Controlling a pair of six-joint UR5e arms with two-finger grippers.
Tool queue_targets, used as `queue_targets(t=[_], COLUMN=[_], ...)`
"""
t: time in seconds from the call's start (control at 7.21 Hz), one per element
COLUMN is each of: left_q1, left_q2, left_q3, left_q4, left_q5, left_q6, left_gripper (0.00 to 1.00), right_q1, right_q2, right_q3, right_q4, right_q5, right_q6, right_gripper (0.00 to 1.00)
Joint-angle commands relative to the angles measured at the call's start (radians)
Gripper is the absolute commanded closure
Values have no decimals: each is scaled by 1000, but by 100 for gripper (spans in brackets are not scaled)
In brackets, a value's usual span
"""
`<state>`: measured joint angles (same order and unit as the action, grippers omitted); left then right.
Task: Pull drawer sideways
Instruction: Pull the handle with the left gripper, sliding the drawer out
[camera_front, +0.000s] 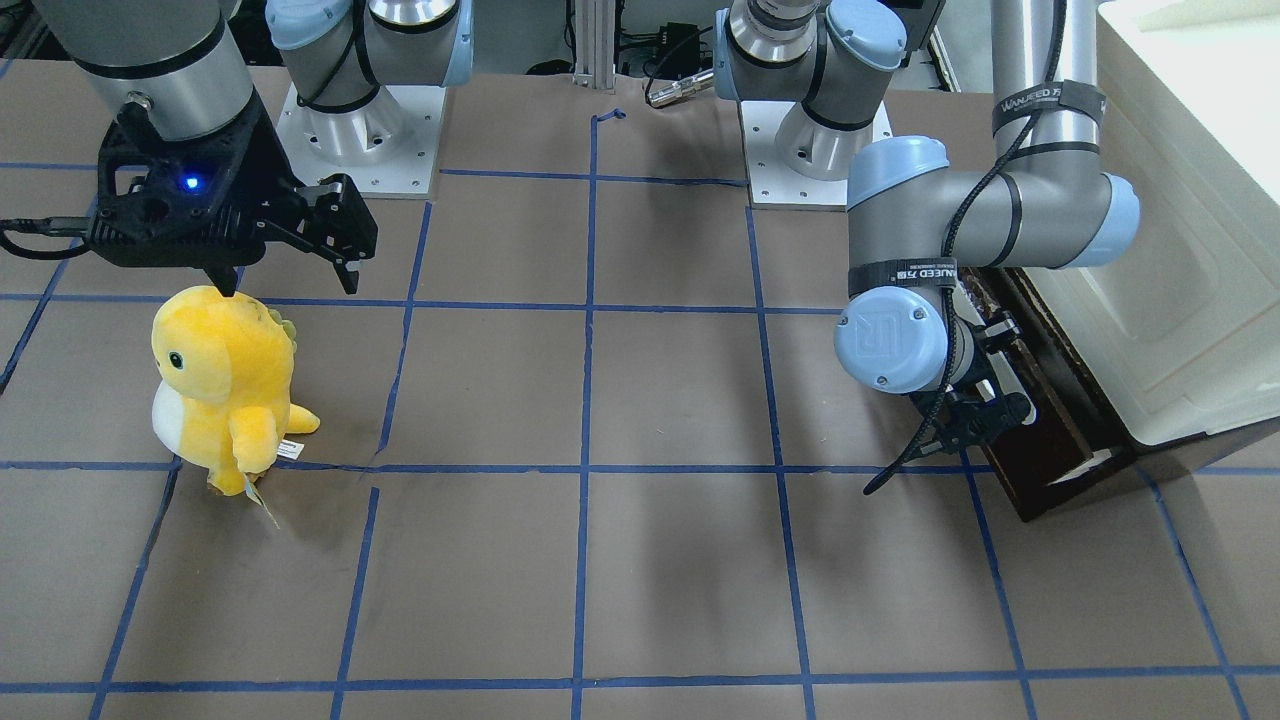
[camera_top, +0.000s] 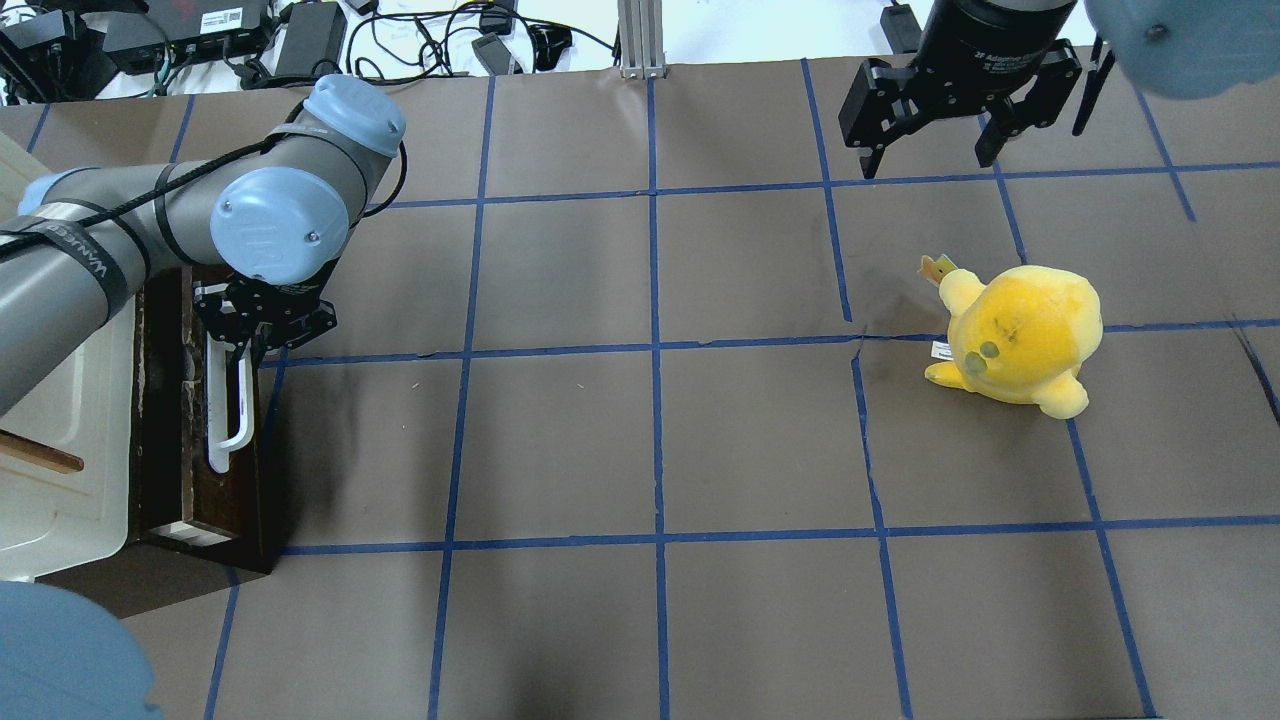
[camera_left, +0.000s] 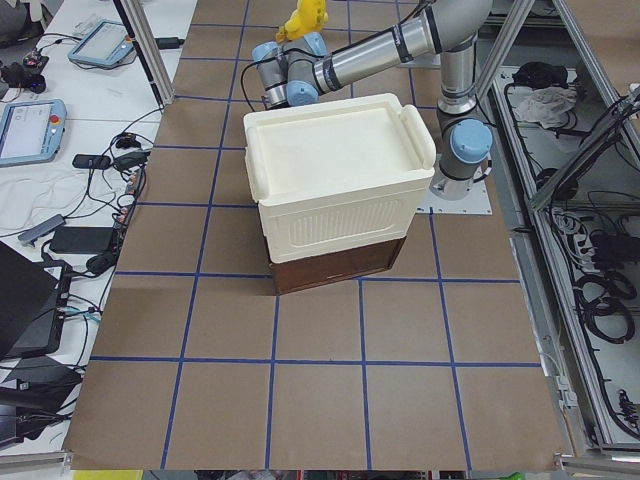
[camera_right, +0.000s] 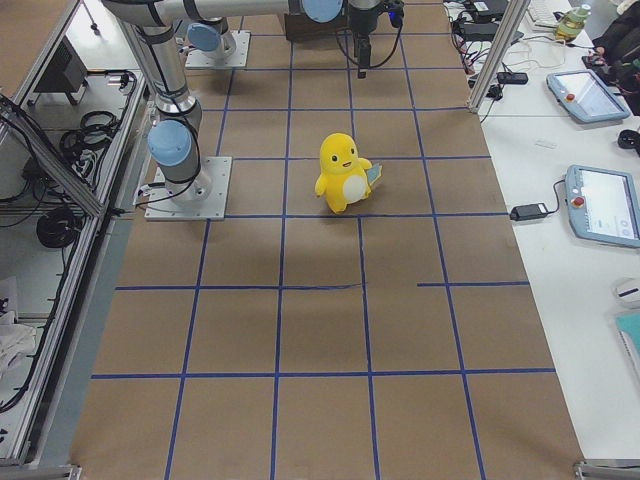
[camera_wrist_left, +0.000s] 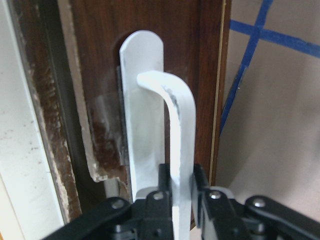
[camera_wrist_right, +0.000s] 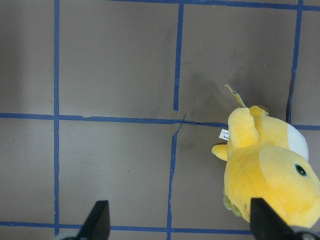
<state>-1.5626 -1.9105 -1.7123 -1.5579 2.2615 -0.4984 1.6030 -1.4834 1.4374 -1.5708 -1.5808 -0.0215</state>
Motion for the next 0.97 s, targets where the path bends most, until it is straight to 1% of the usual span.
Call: queue_targets(t=[0.0,0.83], left_q1=[-19,-45], left_q2=[-8,-10], left_q3=[8,17], left_q4=[-7,-19], left_q5=[0,-8], left_q6=[-25,-32], left_gripper=[100,100], right_q1=[0,0], right_q2=[0,0], right_q3=[0,0], right_q4=[0,0], right_q5=[-1,-1], right_q6=[0,0], right_gripper=[0,0])
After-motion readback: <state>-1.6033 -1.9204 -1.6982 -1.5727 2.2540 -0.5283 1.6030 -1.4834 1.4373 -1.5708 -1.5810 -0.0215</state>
